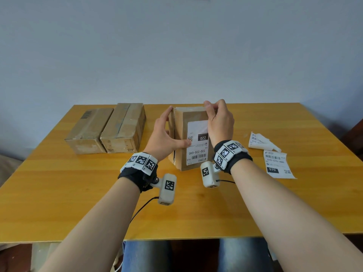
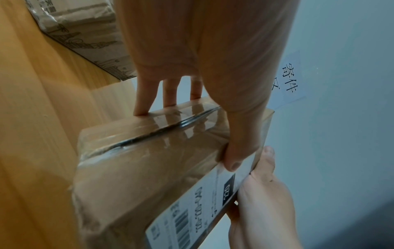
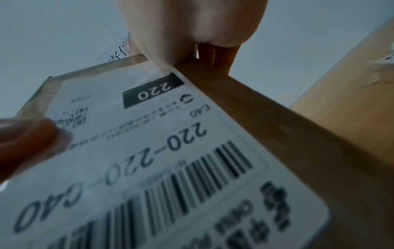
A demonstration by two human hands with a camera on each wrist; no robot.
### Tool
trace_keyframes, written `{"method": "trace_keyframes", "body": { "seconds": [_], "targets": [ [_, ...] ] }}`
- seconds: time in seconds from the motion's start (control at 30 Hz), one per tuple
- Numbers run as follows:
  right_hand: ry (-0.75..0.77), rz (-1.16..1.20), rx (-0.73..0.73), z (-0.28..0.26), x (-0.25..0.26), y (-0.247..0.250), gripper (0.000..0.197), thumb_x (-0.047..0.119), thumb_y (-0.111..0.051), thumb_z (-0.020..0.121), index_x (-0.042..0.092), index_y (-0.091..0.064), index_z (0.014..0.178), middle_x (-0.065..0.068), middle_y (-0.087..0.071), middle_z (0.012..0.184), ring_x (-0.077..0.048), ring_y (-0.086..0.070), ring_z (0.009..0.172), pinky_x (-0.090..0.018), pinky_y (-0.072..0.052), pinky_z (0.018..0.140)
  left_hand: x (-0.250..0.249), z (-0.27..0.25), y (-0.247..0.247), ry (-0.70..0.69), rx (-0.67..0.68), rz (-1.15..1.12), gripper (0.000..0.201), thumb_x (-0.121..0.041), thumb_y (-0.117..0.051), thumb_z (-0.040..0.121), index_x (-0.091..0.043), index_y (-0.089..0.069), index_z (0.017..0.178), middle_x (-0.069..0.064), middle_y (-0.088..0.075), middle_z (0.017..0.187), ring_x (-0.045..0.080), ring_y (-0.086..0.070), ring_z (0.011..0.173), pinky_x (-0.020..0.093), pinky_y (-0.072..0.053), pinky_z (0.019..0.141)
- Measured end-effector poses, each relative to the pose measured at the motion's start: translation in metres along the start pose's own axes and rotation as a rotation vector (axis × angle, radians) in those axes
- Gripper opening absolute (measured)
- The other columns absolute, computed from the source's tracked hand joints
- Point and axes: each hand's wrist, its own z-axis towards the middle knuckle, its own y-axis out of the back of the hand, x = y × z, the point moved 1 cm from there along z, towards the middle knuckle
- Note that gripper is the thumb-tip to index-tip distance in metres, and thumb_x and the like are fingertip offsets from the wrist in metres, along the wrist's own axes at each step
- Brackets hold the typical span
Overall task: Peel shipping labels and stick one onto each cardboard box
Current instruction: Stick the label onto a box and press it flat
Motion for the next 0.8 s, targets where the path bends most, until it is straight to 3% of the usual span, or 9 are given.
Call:
{"method": "trace_keyframes", "body": {
  "seconds": [0.17,0.23,0.3,0.37,0.43,0.53,0.67,0.73,0.8],
  "targets": [
    [0.018,0.007,0.002,0.004,-0.003,0.01,0.041,0.051,-0.055,0.104,0.014,-0.051,0.086,0.011,-0.052,0.069,-0.015,-0.051,0.062,-0.031,-0.035,0.054,-0.004,0.002,0.0,-0.013,0.011,0.021,0.122,-0.019,-0.096,0.074,-0.04,-0.019,0.165,-0.004,-0.034,0.161,0.01,-0.04,0.135,0.027,-0.044,0.103],
    [0.021,0.035,0.04,0.005,-0.001,0.012,0.038,0.052,-0.053,0.105,0.017,-0.055,0.089,0.013,-0.058,0.078,-0.01,-0.054,0.07,-0.028,-0.04,0.059,-0.006,0.005,0.003,-0.022,0.021,0.051,0.122,-0.019,-0.095,0.075,-0.039,-0.018,0.167,-0.005,-0.035,0.16,0.008,-0.04,0.134,0.016,-0.043,0.099],
    [0.058,0.092,0.094,0.005,0.003,0.013,0.035,0.054,-0.05,0.103,0.021,-0.063,0.097,0.011,-0.065,0.098,-0.006,-0.06,0.089,-0.023,-0.047,0.073,-0.011,0.01,0.008,-0.025,0.038,0.093,0.119,-0.02,-0.093,0.077,-0.04,-0.018,0.167,-0.006,-0.035,0.158,0.008,-0.041,0.131,0.008,-0.041,0.084],
    [0.105,0.131,0.179,0.002,0.008,0.01,0.035,0.055,-0.051,0.099,0.026,-0.068,0.107,0.009,-0.064,0.113,-0.002,-0.06,0.103,-0.014,-0.047,0.084,-0.014,0.014,0.013,-0.016,0.046,0.109,0.115,-0.021,-0.092,0.079,-0.042,-0.021,0.166,-0.005,-0.037,0.159,0.011,-0.042,0.13,0.015,-0.047,0.087],
    [0.109,0.122,0.26,-0.001,0.01,0.004,0.037,0.056,-0.052,0.099,0.027,-0.07,0.113,0.01,-0.063,0.115,0.001,-0.059,0.104,-0.013,-0.045,0.085,-0.017,0.016,0.017,-0.002,0.047,0.104,0.111,-0.025,-0.092,0.079,-0.044,-0.024,0.165,-0.006,-0.04,0.16,0.013,-0.044,0.133,0.03,-0.051,0.098],
    [0.038,0.127,0.252,0.0,0.007,-0.002,0.037,0.055,-0.053,0.1,0.027,-0.069,0.116,0.008,-0.064,0.115,0.0,-0.059,0.103,-0.016,-0.045,0.083,-0.017,0.018,0.021,0.076,0.046,0.133,0.089,-0.036,-0.086,0.086,-0.035,-0.036,0.16,-0.005,-0.048,0.157,0.012,-0.051,0.13,0.032,-0.05,0.1],
    [-0.063,0.144,0.231,0.005,0.001,-0.006,0.026,0.051,-0.055,0.102,0.029,-0.064,0.112,0.005,-0.062,0.118,-0.007,-0.061,0.106,-0.025,-0.052,0.088,-0.002,0.01,0.025,0.357,0.132,0.136,0.073,-0.058,-0.077,0.088,-0.032,-0.038,0.145,-0.007,-0.072,0.12,0.015,-0.072,0.102,0.043,-0.064,0.07],
    [-0.095,0.156,0.228,0.008,-0.003,-0.007,0.031,0.053,-0.058,0.1,0.027,-0.065,0.113,0.005,-0.063,0.119,-0.007,-0.062,0.107,-0.027,-0.054,0.089,0.003,0.012,0.021,0.446,0.114,-0.06,0.069,-0.05,-0.079,0.089,-0.029,-0.039,0.141,0.002,-0.08,0.11,0.023,-0.079,0.097,0.05,-0.067,0.071],
    [-0.135,0.177,0.23,0.013,-0.006,-0.01,0.04,0.057,-0.06,0.096,0.025,-0.066,0.119,0.004,-0.065,0.12,-0.008,-0.064,0.108,-0.027,-0.056,0.087,0.004,0.02,0.019,0.434,0.021,-0.179,0.068,-0.036,-0.086,0.087,-0.023,-0.045,0.139,0.007,-0.081,0.106,0.021,-0.081,0.09,0.042,-0.067,0.075]
  ]
}}
